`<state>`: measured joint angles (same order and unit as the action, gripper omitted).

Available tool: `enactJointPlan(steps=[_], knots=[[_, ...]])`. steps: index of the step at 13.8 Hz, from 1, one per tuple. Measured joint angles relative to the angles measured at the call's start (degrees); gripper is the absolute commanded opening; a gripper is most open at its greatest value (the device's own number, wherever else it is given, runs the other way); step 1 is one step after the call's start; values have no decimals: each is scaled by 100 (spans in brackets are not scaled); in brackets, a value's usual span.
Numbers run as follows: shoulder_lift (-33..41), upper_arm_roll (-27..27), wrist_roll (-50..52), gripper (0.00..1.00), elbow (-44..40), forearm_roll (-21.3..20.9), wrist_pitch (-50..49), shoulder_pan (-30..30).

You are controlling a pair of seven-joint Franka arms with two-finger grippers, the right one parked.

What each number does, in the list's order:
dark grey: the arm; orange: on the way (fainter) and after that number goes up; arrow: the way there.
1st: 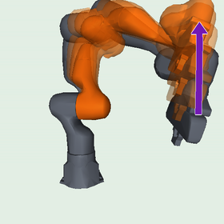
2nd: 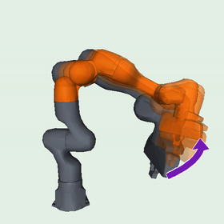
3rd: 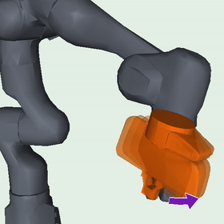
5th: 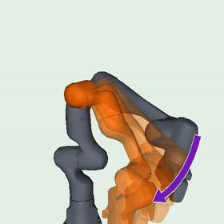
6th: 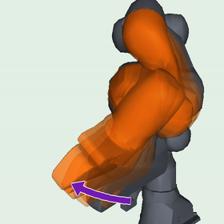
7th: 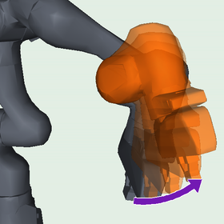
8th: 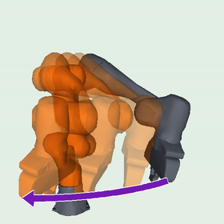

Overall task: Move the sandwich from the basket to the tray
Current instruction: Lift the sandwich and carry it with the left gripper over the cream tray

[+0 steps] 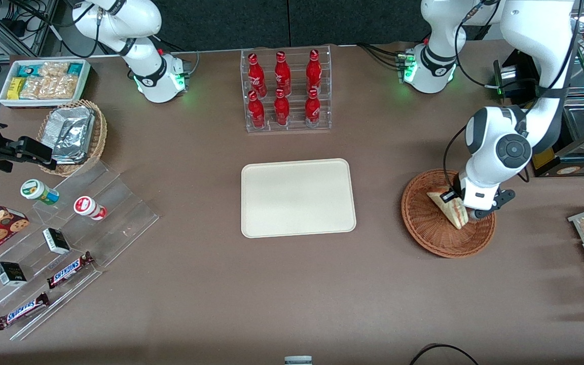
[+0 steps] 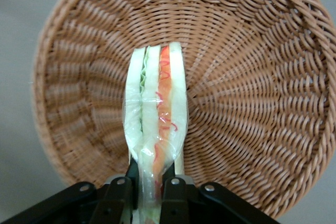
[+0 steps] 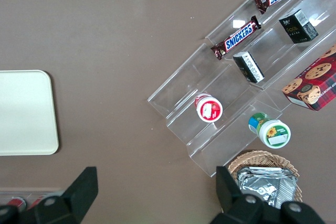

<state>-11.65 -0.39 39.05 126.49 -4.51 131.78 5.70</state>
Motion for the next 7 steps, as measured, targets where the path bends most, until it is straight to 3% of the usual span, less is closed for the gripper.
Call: enactJointPlan(steps=[4,7], knots=[[210,-168,-1,0,-1149,-36,-1900,160],[247,-310,245,0,-1759,-30,-2692,692]])
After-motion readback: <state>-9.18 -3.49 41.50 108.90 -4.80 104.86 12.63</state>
